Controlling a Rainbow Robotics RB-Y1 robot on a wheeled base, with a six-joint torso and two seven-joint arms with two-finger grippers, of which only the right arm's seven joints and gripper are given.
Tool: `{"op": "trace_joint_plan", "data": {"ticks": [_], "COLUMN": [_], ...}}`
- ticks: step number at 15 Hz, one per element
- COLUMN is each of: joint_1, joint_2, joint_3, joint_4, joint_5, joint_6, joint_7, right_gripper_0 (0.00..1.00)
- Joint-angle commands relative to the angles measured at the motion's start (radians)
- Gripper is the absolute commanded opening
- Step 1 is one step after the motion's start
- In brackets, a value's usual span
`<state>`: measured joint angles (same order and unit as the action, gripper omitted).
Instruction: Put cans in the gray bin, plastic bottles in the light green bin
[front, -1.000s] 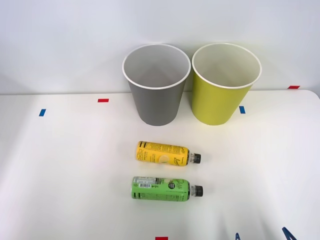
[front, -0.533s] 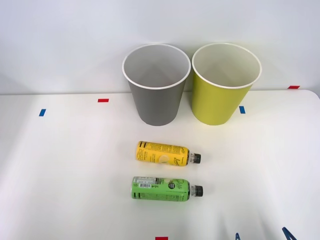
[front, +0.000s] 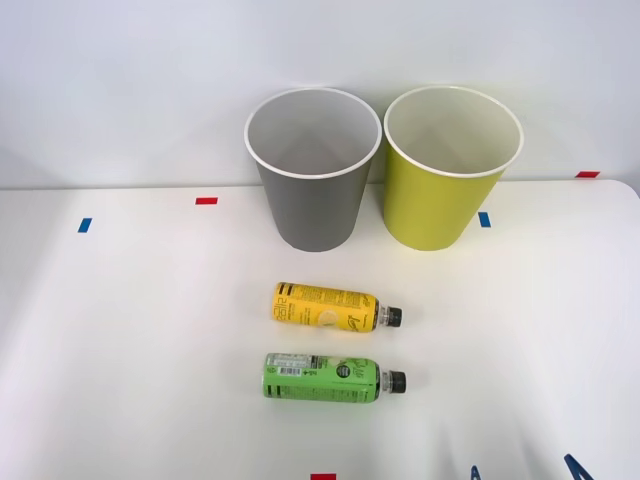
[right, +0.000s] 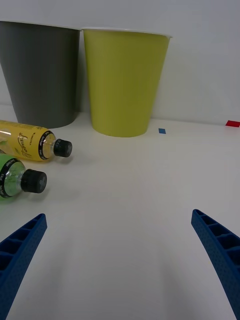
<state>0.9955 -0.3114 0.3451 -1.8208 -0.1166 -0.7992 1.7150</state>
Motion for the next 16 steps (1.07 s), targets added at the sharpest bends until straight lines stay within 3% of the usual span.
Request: {"op": "trace_joint_plan", "data": {"ticks": [1, 16], "joint_1": [0.000, 0.000], "joint_2": [0.000, 0.000], "joint_3": [0.000, 0.000], "joint_4": [0.000, 0.000], "joint_5": [0.000, 0.000], "joint_6": [0.000, 0.000], "joint_7": [0.000, 0.000], "right_gripper_0": [1.00, 1.00]}}
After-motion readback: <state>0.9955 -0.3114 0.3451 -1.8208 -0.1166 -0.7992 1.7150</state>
